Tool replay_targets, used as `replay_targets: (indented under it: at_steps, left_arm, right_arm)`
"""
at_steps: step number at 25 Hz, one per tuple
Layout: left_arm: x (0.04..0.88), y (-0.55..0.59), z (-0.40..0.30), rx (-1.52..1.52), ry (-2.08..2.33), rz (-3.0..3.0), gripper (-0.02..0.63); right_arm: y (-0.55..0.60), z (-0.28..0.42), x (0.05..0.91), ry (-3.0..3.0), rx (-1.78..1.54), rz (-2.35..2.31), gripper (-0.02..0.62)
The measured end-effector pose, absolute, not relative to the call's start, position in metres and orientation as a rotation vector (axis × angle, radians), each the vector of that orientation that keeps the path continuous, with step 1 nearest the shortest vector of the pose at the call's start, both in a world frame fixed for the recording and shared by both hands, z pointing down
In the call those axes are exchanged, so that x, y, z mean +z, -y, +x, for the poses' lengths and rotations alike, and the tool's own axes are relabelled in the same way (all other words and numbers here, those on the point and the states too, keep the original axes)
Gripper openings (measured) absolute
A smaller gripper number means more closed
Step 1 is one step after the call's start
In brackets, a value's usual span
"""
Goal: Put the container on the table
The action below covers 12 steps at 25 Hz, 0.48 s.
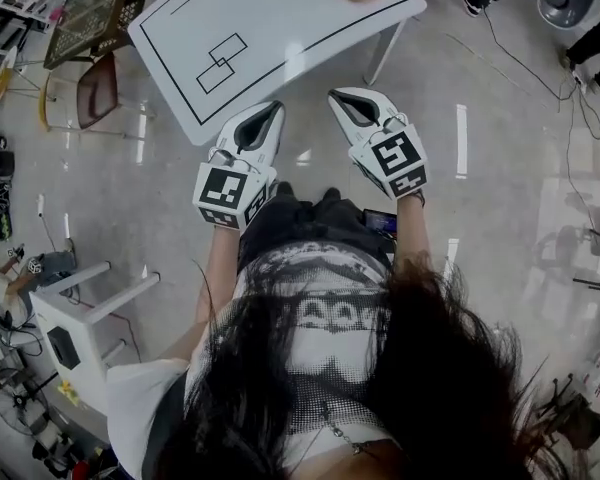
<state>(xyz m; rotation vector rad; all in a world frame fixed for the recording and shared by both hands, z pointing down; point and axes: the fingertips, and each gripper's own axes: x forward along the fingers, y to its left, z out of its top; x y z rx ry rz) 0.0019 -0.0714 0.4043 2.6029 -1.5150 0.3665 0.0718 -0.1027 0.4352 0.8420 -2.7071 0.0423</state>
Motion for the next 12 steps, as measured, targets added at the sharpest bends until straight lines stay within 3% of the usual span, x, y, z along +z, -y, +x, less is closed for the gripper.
replay_targets:
  at_steps: [12]
  left_arm:
    - [0.402, 0.041, -0.088, 0.342, 1.581, 2.564, 0.0]
  right_arm:
    - [0.077, -0.008, 0.443, 2.678, 0.055, 0.786, 0.003]
